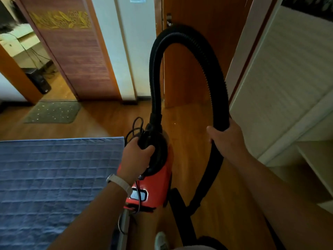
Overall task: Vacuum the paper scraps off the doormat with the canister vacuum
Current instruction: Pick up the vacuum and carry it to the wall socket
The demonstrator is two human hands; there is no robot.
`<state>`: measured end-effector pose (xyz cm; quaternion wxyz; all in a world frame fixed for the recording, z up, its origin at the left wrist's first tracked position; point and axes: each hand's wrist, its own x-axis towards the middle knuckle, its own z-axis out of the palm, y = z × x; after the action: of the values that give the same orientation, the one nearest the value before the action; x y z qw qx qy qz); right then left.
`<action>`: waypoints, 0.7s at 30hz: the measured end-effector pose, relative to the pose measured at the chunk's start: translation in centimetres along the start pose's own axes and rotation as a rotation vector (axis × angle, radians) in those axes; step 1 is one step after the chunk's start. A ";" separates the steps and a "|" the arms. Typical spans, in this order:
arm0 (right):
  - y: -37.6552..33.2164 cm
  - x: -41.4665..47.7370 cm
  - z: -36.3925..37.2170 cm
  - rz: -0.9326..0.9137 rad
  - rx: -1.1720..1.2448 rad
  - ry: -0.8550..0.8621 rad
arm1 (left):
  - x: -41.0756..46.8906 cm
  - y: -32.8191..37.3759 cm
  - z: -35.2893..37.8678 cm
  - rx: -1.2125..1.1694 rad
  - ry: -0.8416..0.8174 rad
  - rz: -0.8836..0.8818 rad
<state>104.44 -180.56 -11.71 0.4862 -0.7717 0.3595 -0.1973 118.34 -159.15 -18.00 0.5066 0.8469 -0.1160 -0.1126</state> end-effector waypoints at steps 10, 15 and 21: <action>-4.2 13.5 8.2 -0.028 0.031 -0.030 | 14.6 0.7 -1.4 0.028 0.074 0.004; -5.3 22.8 11.3 -0.046 0.056 -0.091 | 22.9 1.1 -0.4 0.093 0.084 -0.043; -8.1 34.8 15.3 -0.054 0.071 -0.198 | 32.8 3.8 0.8 0.184 0.150 -0.102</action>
<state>140.50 -195.09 -12.95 0.5407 -0.7791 0.2818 -0.1457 148.84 -171.67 -17.42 0.4278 0.9005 -0.0445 -0.0634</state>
